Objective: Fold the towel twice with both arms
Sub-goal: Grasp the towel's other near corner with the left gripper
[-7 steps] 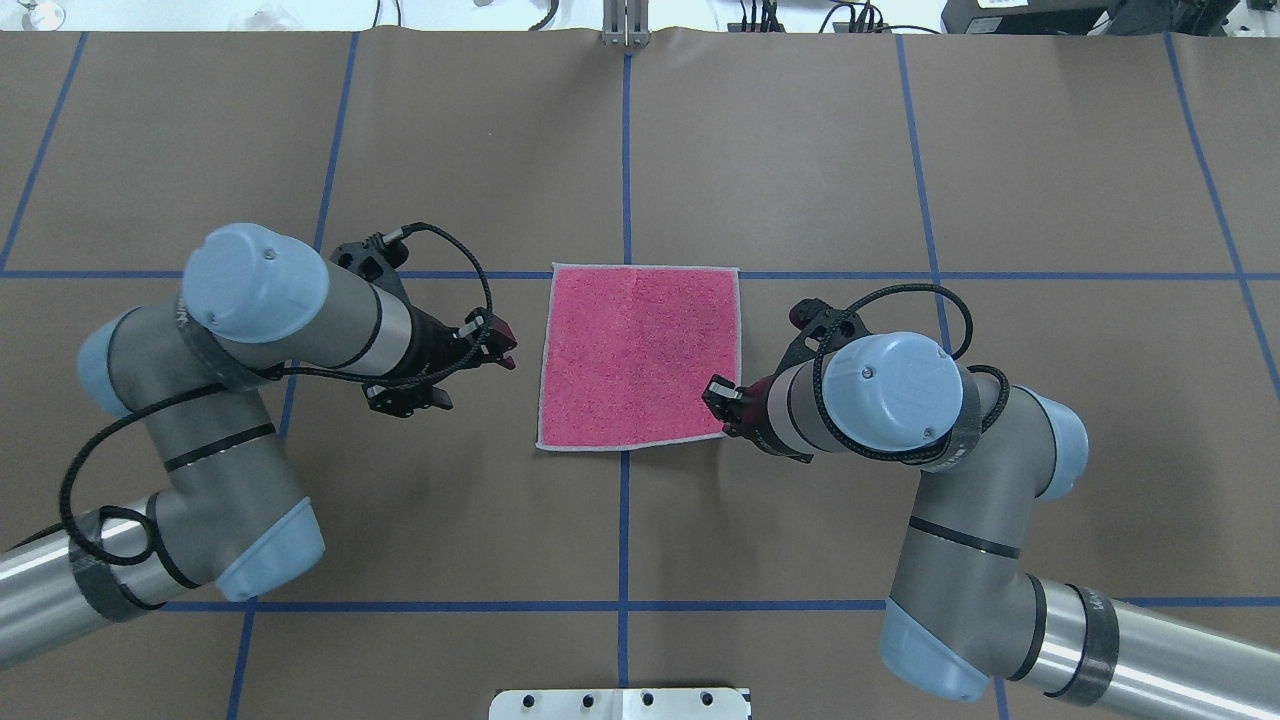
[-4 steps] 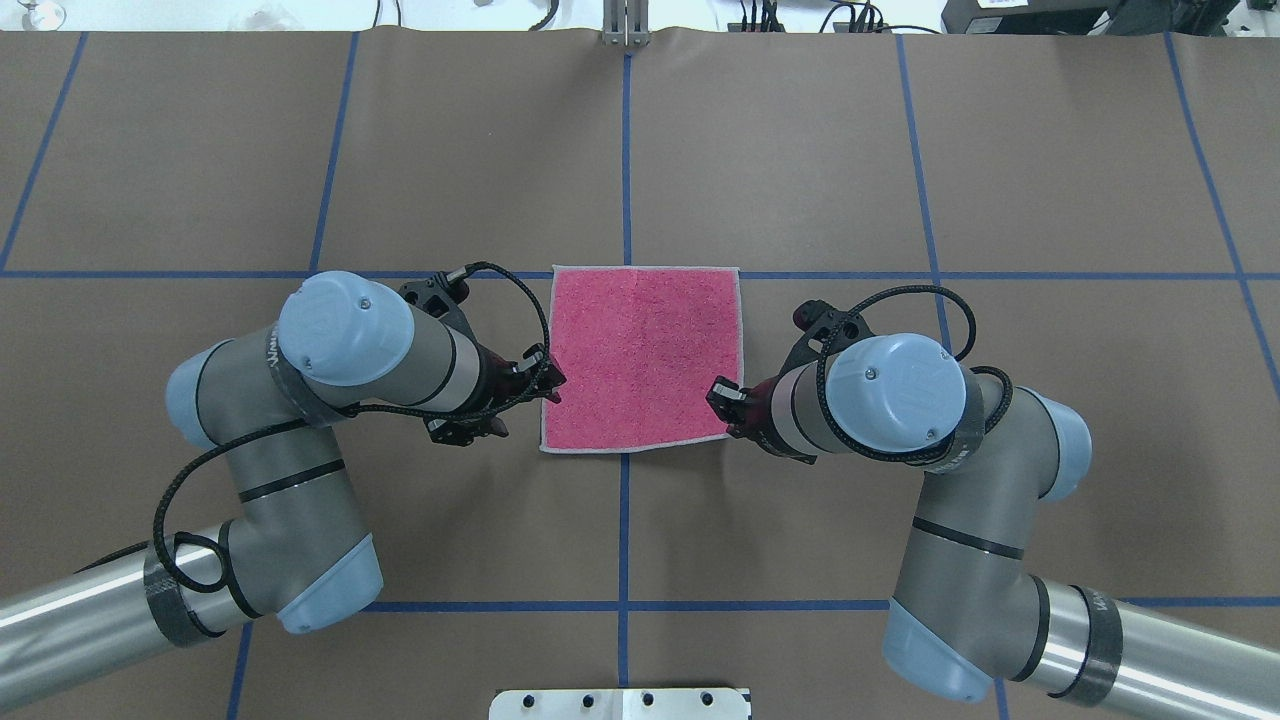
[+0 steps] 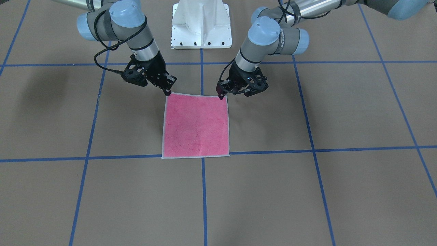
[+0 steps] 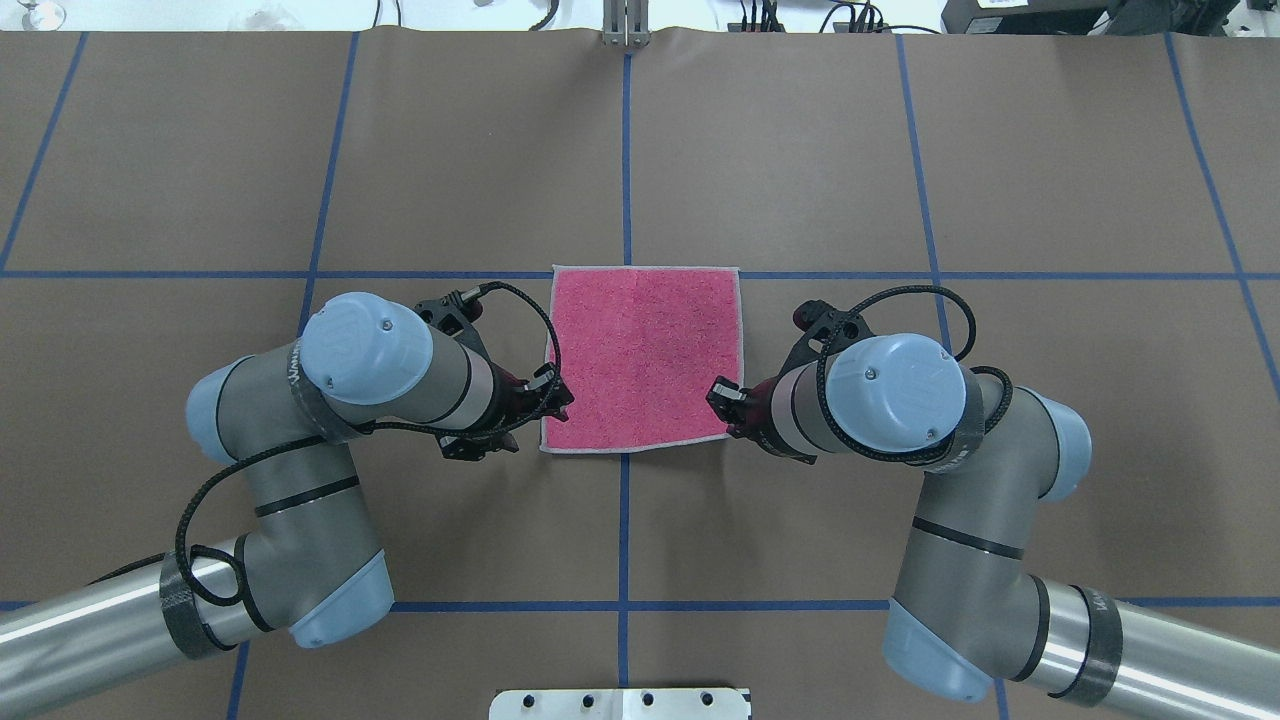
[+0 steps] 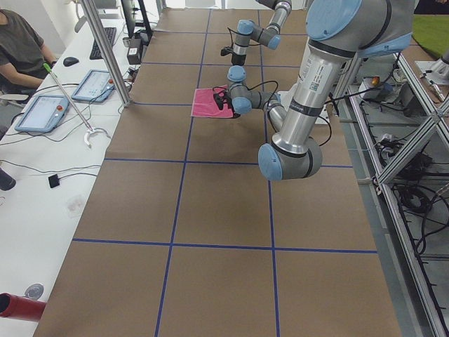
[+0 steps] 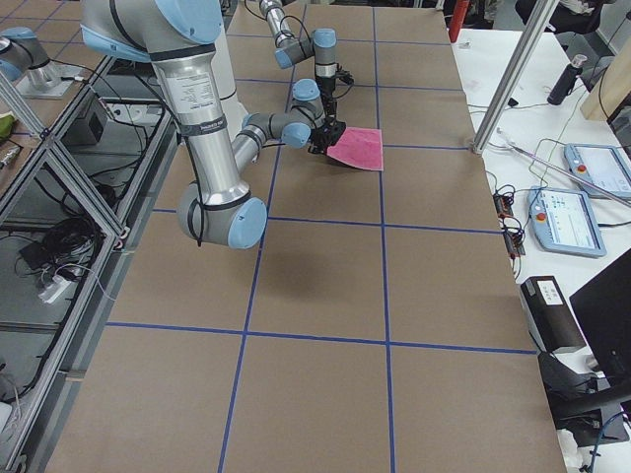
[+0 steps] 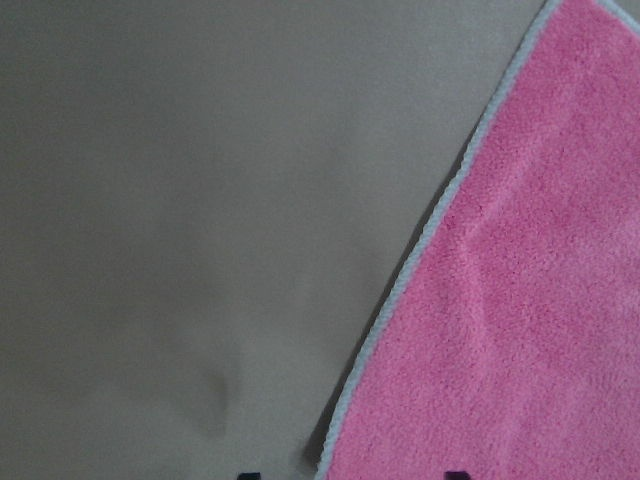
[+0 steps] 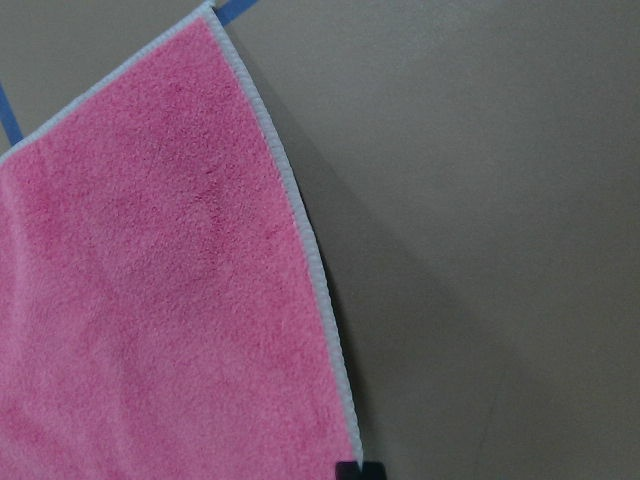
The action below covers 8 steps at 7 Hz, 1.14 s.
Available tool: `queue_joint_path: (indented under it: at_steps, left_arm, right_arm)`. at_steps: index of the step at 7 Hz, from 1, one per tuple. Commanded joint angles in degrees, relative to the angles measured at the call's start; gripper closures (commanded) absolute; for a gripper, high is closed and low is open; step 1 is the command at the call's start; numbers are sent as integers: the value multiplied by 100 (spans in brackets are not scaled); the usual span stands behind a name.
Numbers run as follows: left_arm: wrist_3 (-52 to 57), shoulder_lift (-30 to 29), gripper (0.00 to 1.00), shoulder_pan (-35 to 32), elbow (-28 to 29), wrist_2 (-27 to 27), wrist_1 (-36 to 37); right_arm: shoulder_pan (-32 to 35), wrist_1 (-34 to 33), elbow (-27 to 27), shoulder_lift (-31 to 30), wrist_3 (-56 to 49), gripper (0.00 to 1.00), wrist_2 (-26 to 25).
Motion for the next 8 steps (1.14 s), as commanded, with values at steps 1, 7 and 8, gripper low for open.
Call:
queue_joint_path:
  at_steps: [1, 7, 8]
  left_arm:
    - [0, -57, 33, 37, 101, 0, -3]
    - [0, -102, 47, 80, 216, 0, -3]
    - [0, -102, 49, 89, 216, 0, -3]
  right_arm:
    - [0, 7, 0, -18, 0, 100, 0]
    - [0, 7, 0, -36, -9, 100, 9]
    - [0, 7, 0, -36, -9, 100, 9]
